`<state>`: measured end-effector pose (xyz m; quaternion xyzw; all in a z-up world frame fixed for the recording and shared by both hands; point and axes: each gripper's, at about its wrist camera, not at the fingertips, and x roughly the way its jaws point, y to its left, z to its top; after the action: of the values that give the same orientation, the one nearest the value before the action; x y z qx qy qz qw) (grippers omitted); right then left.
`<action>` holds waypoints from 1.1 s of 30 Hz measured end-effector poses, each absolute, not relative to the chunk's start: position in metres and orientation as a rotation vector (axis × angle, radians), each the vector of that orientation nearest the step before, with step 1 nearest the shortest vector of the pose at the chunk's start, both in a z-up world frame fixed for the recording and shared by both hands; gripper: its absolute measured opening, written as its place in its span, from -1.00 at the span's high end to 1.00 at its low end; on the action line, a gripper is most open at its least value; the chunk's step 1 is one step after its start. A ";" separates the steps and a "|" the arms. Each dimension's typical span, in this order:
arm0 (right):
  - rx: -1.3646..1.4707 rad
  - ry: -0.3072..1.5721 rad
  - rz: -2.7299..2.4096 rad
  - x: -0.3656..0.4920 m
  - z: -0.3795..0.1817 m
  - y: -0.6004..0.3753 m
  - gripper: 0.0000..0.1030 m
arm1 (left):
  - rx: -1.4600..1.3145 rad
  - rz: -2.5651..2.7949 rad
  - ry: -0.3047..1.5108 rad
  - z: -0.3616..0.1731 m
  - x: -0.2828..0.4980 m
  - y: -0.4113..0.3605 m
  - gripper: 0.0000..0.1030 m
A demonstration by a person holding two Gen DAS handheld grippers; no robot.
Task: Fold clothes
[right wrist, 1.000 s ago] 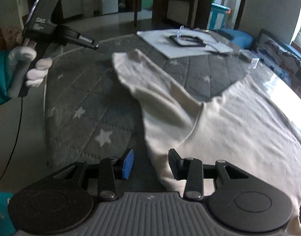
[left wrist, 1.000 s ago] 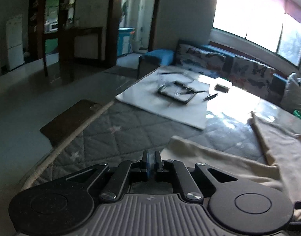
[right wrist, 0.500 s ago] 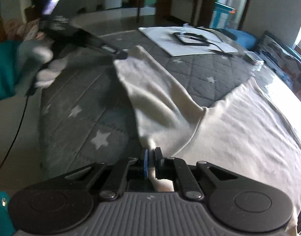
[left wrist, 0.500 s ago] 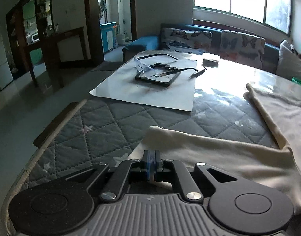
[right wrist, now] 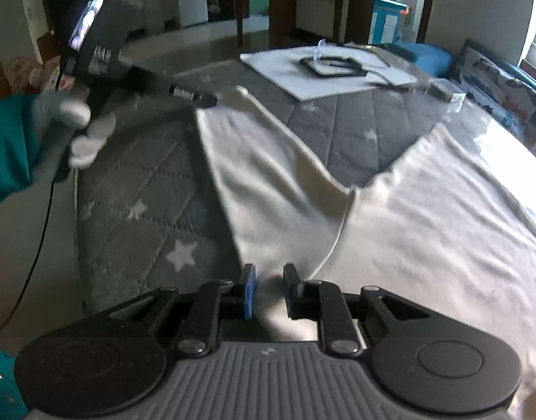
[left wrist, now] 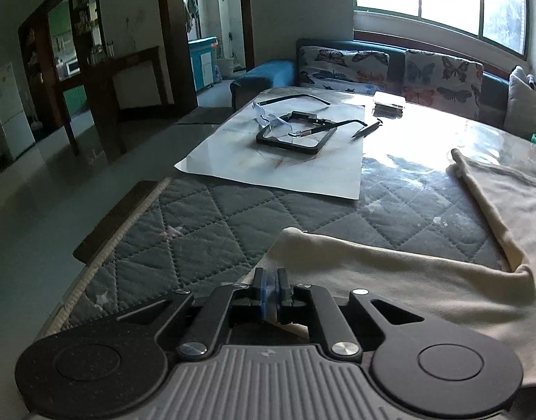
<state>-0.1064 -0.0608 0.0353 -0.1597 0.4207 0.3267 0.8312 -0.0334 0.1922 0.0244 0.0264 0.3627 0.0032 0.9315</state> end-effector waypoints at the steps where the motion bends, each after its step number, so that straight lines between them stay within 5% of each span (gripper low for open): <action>1: -0.332 0.890 0.696 -0.108 0.037 -0.063 0.64 | 0.050 0.002 0.741 0.026 -0.035 0.191 0.86; 5: -0.324 0.863 0.676 -0.115 0.049 -0.074 0.26 | 0.039 -0.025 0.730 0.035 -0.041 0.182 0.79; 13: -0.265 0.889 0.492 -0.119 0.054 -0.126 -0.03 | 0.019 -0.132 0.694 0.055 -0.065 0.143 0.07; 21: -0.212 0.937 0.358 -0.137 0.041 -0.168 -0.07 | 0.022 -0.276 0.695 0.057 -0.083 0.088 -0.13; 29: -0.173 0.883 0.321 -0.151 0.049 -0.181 -0.10 | 0.057 -0.407 0.712 0.047 -0.097 0.037 -0.10; 33: -0.139 0.857 0.275 -0.140 0.051 -0.188 -0.04 | 0.095 -0.472 0.705 0.042 -0.106 0.014 0.33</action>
<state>-0.1404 -0.1879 0.0515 -0.0673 0.4139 0.1328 0.8980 -0.1058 0.0142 0.0416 0.0459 0.3420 -0.2287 0.9103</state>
